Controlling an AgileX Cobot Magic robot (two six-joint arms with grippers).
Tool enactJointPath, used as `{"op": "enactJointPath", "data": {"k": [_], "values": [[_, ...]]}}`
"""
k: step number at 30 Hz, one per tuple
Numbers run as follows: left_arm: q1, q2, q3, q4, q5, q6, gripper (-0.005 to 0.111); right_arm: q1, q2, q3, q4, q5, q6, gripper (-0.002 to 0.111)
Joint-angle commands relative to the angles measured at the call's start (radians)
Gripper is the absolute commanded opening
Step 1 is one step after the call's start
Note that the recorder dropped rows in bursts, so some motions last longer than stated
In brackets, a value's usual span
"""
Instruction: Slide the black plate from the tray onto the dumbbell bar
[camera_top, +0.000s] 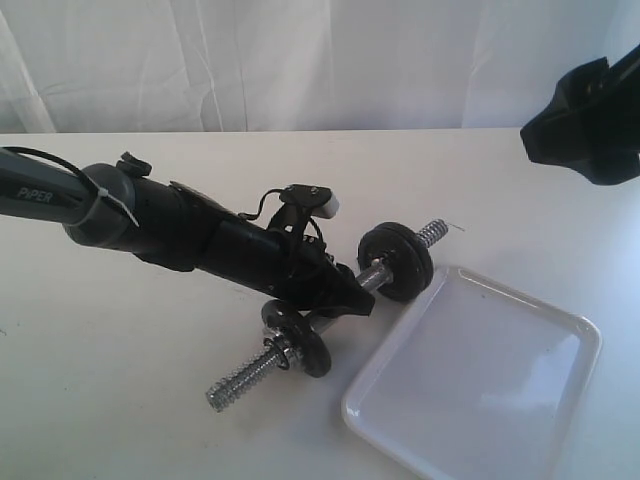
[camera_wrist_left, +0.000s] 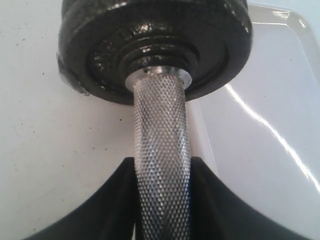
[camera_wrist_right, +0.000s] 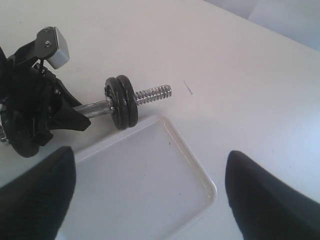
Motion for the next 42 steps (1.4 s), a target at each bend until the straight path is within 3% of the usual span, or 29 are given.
{"op": "enactJointPath", "data": {"k": [1,20,26,42], "values": [[-0.004,-0.019,-0.016,-0.057,0.049,0.009,0.039,-0.002,-0.008,0.004,-0.011,-0.002,0.004,0.076],[-0.004,-0.019,-0.016,-0.047,0.029,0.009,0.04,-0.002,-0.008,0.004,-0.011,-0.002,0.004,0.076],[-0.004,-0.019,-0.016,-0.017,0.029,0.009,0.066,-0.002,-0.008,0.004,-0.011,-0.002,0.004,0.076],[-0.004,-0.019,-0.016,-0.017,0.029,0.007,0.066,-0.002,-0.008,0.004,-0.011,-0.002,0.004,0.076]]}}
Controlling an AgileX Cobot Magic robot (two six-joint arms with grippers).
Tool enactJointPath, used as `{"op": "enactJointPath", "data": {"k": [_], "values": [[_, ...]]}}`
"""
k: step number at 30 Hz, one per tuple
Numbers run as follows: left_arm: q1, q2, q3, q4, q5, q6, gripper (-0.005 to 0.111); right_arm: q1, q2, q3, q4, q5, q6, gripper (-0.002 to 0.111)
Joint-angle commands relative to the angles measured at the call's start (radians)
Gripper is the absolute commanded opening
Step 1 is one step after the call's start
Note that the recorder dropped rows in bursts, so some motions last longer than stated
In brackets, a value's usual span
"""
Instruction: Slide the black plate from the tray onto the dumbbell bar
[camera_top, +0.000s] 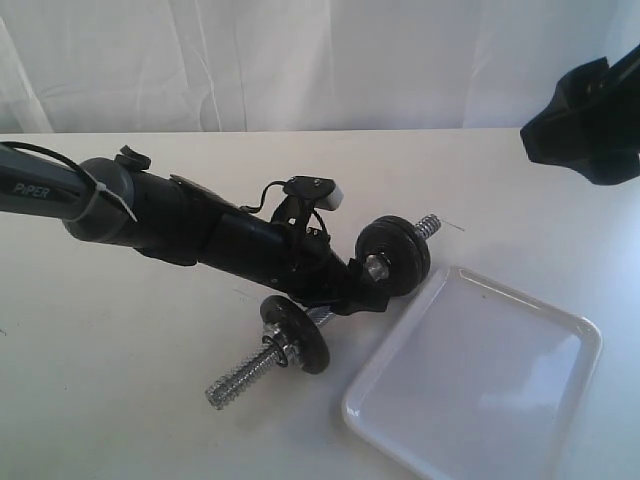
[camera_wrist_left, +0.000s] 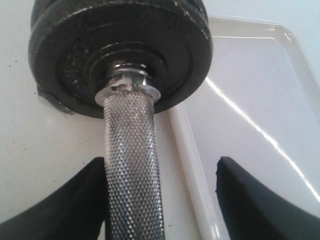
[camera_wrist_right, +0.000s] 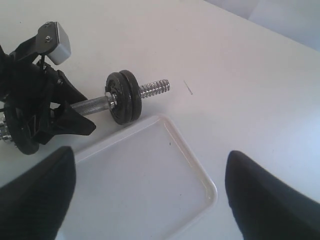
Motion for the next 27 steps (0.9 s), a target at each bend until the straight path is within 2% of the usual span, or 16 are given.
{"op": "enactJointPath", "data": {"k": [1,18,21,23,25,26,27], "values": [[-0.004,-0.015,-0.003,-0.008,0.025,0.003,0.066,-0.002,-0.008,0.004,-0.011,-0.002,0.004,0.076],[0.0,-0.033,-0.003,0.017,-0.023,-0.012,0.066,-0.002,-0.008,0.004,-0.011,-0.002,0.006,0.076],[0.0,-0.065,-0.003,0.148,-0.045,-0.109,0.066,-0.002,-0.008,0.004,-0.013,-0.002,0.006,0.076],[0.01,-0.097,-0.003,0.248,-0.036,-0.241,0.066,-0.002,-0.008,0.004,-0.014,-0.002,0.006,0.076],[0.042,-0.152,-0.003,0.396,0.002,-0.401,0.066,-0.002,-0.008,0.004,-0.017,-0.002,0.006,0.076],[0.075,-0.203,-0.003,0.558,0.056,-0.509,0.066,-0.002,-0.008,0.004,-0.017,-0.002,0.006,0.076],[0.089,-0.226,-0.003,0.626,0.083,-0.583,0.066,-0.002,-0.008,0.004,-0.017,-0.002,0.006,0.076]]}}
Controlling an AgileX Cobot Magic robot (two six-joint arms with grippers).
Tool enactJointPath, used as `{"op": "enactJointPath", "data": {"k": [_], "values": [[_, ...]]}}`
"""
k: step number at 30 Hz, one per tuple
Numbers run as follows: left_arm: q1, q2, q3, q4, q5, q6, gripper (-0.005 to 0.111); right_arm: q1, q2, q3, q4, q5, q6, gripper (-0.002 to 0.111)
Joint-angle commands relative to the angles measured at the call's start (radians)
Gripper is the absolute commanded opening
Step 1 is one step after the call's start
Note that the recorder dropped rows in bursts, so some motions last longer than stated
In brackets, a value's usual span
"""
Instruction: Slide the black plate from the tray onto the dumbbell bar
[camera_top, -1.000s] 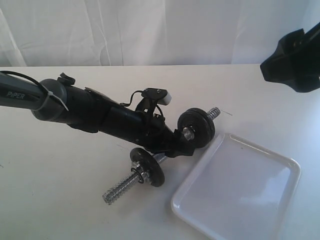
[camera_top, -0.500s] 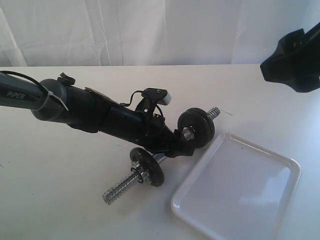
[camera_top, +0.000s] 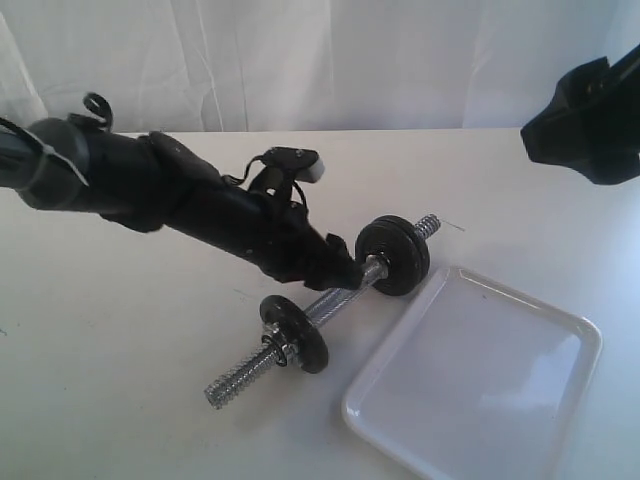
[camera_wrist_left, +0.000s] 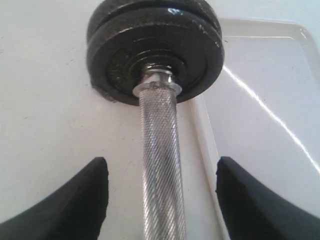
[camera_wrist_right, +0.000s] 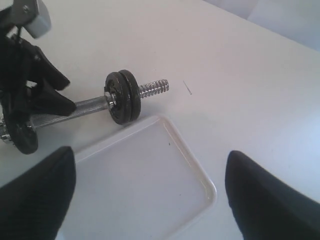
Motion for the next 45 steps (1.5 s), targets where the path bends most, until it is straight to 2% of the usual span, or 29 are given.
{"op": "enactJointPath", "data": {"k": [1,3,5,6,8,9,14,17,27,30,36,45], "values": [[0.067,-0.121,-0.003,0.32,0.14,-0.302,0.066,-0.002,-0.008,0.004,-0.015,-0.002,0.006,0.076],[0.093,-0.175,-0.003,0.433,0.225,-0.431,0.062,-0.002,-0.008,0.004,-0.015,-0.002,0.007,0.073],[0.113,-0.242,-0.003,0.524,0.327,-0.525,0.047,-0.002,-0.008,0.004,-0.013,-0.002,0.007,0.058],[0.119,-0.276,-0.003,0.56,0.363,-0.546,0.035,-0.002,-0.008,0.004,-0.013,-0.002,0.007,0.048],[0.123,-0.35,-0.003,0.642,0.432,-0.607,0.004,-0.002,-0.008,0.004,-0.02,-0.015,-0.031,0.015],[0.123,-0.383,-0.003,0.685,0.441,-0.632,0.001,-0.002,-0.008,0.004,-0.039,-0.022,-0.039,0.0],[0.123,-0.601,0.001,0.928,0.498,-0.867,0.0,-0.002,-0.025,0.048,-0.124,-0.048,0.025,0.0],[0.123,-0.752,0.053,0.991,0.507,-0.933,0.0,-0.002,-0.077,0.094,-0.124,-0.043,0.035,0.0],[0.123,-1.314,0.325,1.006,0.501,-1.044,0.0,-0.002,-0.383,0.148,-0.142,0.15,0.127,0.0],[0.123,-1.447,0.38,1.008,0.428,-1.044,0.0,-0.002,-0.441,0.164,-0.142,0.17,0.147,0.0],[0.123,-1.556,0.402,0.997,0.469,-1.05,0.0,-0.002,-0.51,0.178,-0.139,0.174,0.147,0.0],[0.123,-1.576,0.402,0.995,0.47,-1.048,0.0,-0.002,-0.534,0.178,-0.139,0.172,0.147,0.0]]}}
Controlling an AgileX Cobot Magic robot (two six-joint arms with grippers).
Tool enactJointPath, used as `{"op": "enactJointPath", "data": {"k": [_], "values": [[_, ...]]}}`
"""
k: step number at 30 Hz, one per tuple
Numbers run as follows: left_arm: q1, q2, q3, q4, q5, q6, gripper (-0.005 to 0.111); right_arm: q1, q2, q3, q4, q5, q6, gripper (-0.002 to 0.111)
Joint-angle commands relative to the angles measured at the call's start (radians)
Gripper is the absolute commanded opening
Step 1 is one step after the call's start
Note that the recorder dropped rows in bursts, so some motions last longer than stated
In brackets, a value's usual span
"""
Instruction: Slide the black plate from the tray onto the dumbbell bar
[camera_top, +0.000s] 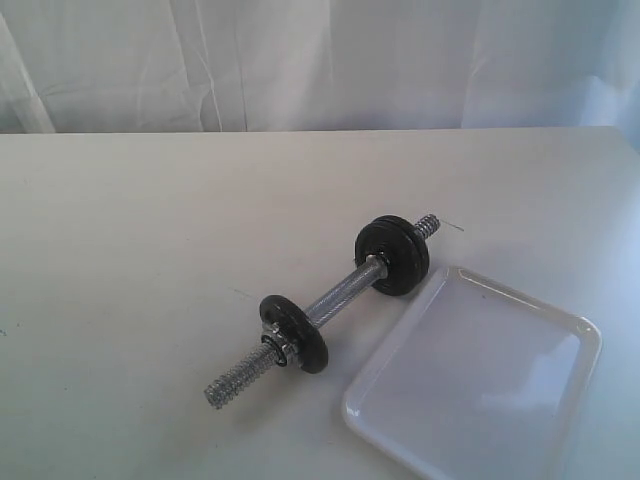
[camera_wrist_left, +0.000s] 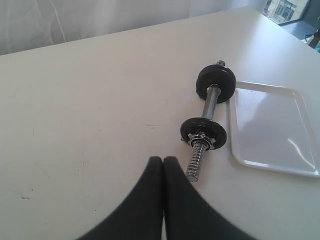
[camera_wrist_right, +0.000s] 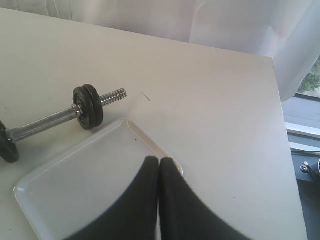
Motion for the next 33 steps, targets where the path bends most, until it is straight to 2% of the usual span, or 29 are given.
{"op": "enactJointPath", "data": {"k": [1,6,13,21,25,33], "values": [[0.0,-0.008,0.005,-0.011,0.003,-0.01,0.0,-0.002,-0.006,0.004,-0.006,-0.003,0.006,0.0],[0.018,-0.016,0.01,-0.013,-0.004,-0.01,0.0,-0.002,-0.006,0.004,-0.006,-0.003,0.006,0.0],[0.217,-0.108,0.01,-0.013,-0.004,-0.01,0.0,-0.002,-0.006,0.004,-0.008,-0.003,0.006,0.0],[0.354,-0.29,0.01,-0.011,-0.004,-0.01,0.0,-0.002,-0.006,0.004,-0.009,-0.005,0.006,0.0],[0.364,-0.346,0.01,-0.011,-0.004,-0.01,0.0,-0.002,-0.006,0.004,-0.009,-0.005,0.006,0.0],[0.364,-0.346,0.008,-0.003,-0.004,-0.007,0.0,-0.002,-0.006,0.004,-0.009,-0.005,0.006,0.0]]}}
